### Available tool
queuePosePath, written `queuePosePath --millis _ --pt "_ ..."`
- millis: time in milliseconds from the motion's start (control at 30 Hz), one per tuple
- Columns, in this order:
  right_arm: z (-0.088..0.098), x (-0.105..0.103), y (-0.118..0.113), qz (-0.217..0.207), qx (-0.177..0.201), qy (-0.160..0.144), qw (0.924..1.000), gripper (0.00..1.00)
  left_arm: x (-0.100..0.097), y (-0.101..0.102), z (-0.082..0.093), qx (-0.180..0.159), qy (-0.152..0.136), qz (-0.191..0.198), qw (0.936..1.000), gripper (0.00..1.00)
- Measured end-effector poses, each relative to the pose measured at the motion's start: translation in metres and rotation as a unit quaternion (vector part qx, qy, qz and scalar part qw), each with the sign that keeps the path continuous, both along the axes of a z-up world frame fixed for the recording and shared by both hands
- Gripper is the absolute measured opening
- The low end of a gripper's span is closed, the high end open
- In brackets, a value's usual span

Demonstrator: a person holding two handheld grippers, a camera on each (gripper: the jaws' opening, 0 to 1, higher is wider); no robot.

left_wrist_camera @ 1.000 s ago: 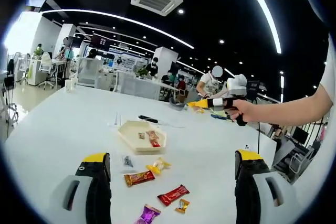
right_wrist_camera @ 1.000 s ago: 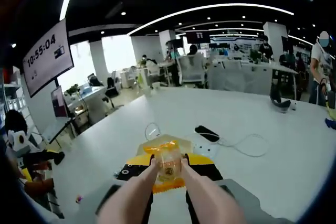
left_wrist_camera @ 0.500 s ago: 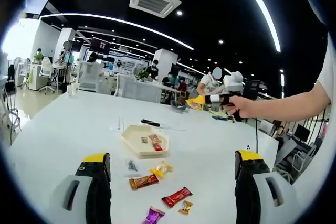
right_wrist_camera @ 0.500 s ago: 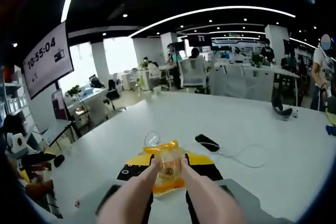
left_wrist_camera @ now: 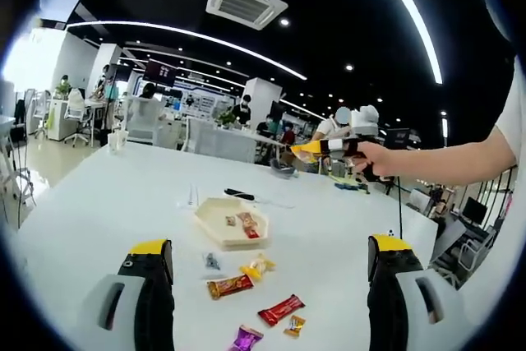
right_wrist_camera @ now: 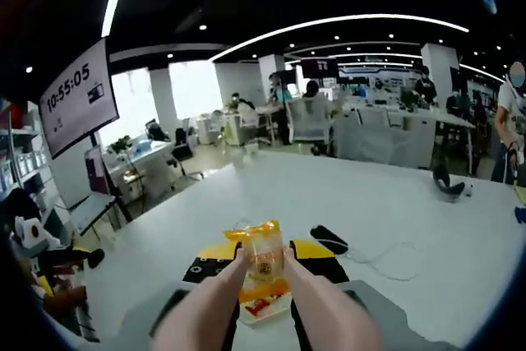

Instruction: Place the target food into the container with the food tongs after gripping and lifting it, then release it inside without dropping or visibly crushing the food.

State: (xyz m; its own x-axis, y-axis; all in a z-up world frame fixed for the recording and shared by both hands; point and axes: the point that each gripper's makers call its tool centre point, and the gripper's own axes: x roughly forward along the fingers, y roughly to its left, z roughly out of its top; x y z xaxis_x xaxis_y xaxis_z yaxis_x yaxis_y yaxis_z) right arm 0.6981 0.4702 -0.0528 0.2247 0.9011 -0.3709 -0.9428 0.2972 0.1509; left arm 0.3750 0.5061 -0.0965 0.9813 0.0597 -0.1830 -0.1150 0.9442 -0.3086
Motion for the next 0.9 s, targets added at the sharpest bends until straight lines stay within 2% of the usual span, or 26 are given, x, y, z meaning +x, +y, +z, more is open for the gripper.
queuePosePath --millis 67,200,300,533,633,733,900 --pt "-0.001 -0.004 0.008 0.011 -0.008 -0.006 0.9999 0.22 -0.003 0.001 0.002 0.000 -0.003 0.007 1.0000 0.99" --pt "0.004 -0.008 0.018 0.022 0.000 -0.008 0.9997 0.22 -0.007 0.001 -0.004 -0.007 -0.002 0.015 0.9999 0.99" --pt "0.007 -0.011 0.025 0.024 0.005 -0.003 0.9997 0.22 -0.008 -0.003 -0.013 -0.009 0.014 0.007 0.9998 0.99" --pt "0.009 -0.018 0.042 0.042 0.005 -0.003 0.9991 0.22 -0.011 0.000 -0.008 -0.009 0.006 0.018 0.9998 0.99" --pt "0.008 -0.017 0.048 0.043 0.004 0.002 0.9991 0.22 -0.011 -0.001 -0.011 -0.012 0.014 0.012 0.9998 0.99" --pt "0.007 -0.018 0.054 0.049 -0.002 0.000 0.9988 0.22 -0.014 -0.001 -0.006 -0.004 0.015 0.009 0.9998 0.99" --pt "0.009 -0.020 0.064 0.057 0.003 0.000 0.9984 0.22 -0.017 0.005 -0.003 -0.017 0.005 0.022 0.9996 0.99"
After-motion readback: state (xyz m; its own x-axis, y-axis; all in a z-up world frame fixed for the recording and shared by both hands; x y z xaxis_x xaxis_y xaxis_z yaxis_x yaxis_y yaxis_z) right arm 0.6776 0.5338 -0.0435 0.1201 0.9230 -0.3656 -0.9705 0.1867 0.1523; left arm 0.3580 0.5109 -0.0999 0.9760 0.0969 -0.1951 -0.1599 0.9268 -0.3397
